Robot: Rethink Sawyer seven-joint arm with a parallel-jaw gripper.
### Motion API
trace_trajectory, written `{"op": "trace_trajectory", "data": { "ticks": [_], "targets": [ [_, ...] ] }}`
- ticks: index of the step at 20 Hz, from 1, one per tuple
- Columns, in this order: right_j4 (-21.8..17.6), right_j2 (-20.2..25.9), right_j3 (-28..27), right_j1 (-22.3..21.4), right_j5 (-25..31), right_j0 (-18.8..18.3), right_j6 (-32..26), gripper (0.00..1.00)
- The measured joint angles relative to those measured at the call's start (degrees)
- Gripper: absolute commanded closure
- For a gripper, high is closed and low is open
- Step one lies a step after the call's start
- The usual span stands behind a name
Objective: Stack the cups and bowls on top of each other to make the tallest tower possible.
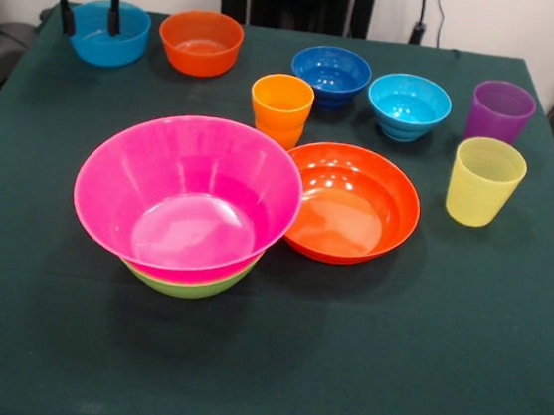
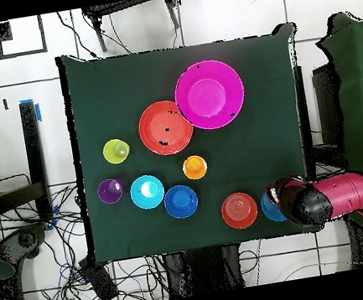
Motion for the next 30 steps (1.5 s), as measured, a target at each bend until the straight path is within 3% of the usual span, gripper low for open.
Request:
{"op": "trace_trajectory", "data": {
  "ticks": [18,22,30],
  "targets": [
    [-0.36,0.01,-0.01,0.91,0.00,-3.96,-0.01,0.00],
    [-2.31,0.07,-0.02,2.64,-2.35,-5.90,-0.01,0.00],
    [-6.07,0.09,-0.06,8.44,-12.70,-10.74,-0.02,0.00]
  ]
}}
